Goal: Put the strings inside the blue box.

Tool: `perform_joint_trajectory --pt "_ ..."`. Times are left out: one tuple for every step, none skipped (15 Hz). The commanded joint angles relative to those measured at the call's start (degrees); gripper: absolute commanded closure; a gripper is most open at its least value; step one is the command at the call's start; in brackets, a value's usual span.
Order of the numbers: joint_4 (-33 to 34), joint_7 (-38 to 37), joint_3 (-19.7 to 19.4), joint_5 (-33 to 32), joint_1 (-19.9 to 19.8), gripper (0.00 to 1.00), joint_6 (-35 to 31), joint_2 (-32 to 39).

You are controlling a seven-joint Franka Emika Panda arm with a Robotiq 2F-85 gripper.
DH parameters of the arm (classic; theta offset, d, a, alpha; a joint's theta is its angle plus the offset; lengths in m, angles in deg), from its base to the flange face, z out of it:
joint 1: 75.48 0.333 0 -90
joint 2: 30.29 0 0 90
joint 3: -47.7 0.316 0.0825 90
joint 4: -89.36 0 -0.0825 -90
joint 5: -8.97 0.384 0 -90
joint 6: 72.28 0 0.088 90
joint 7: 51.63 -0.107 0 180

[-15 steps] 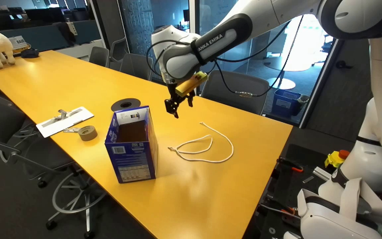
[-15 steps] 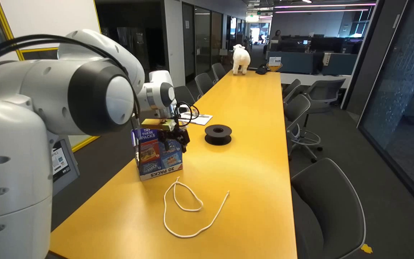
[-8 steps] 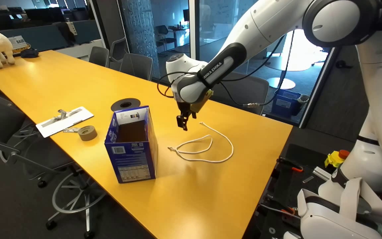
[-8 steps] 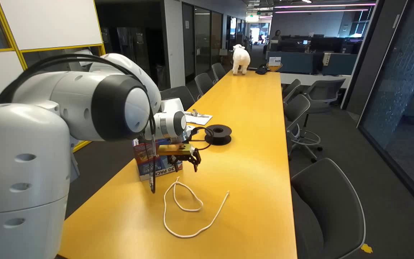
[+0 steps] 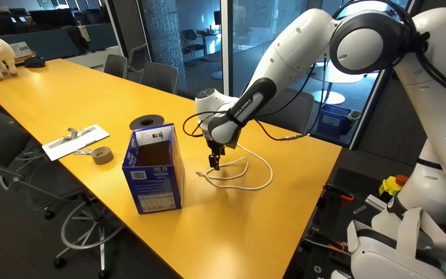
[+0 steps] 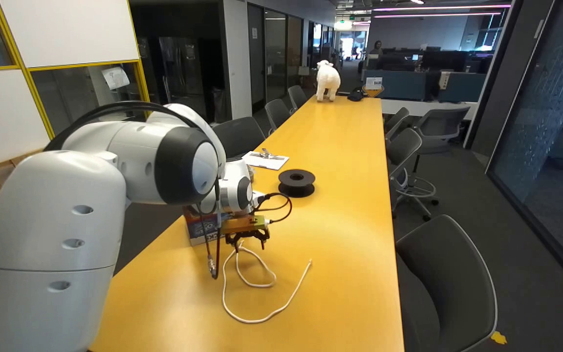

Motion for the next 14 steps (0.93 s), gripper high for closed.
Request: perform_joint_trajectory --pt "2.91 5.38 1.6 0.61 -1.29 0.0 -1.07 2.72" --pt "3.24 6.48 1.88 0.67 -1.49 0.0 -1.26 3.22" --pt "3.69 7.57 2.21 0.72 -1.71 0.0 -1.32 3.73" --pt "4.02 8.37 2.37 0.72 -1.86 0.0 -1.44 4.11" --pt "4.3 9.55 2.7 0.87 -2.27 0.0 -1.73 4.52" --pt "4.61 10.64 2.94 0.96 -2.65 0.0 -2.07 4.94" --pt "4.92 11.85 3.33 1.19 -3.18 0.0 -2.45 5.38" --pt "5.18 12.99 3.72 1.42 -3.64 0.0 -2.66 5.79" --pt "5.48 13.97 4.07 1.57 -4.03 0.0 -2.85 6.22" --pt "5.76 14.73 4.27 1.6 -4.32 0.0 -3.02 6.63" --pt "6.15 15.59 4.61 1.75 -4.7 0.0 -2.97 7.08" --pt "6.43 16.17 4.78 1.79 -4.97 0.0 -3.05 7.47" --pt "6.86 16.85 5.06 2.01 -5.35 0.0 -2.92 7.91" --pt "7.33 17.42 5.33 2.26 -5.64 0.0 -2.67 8.39"
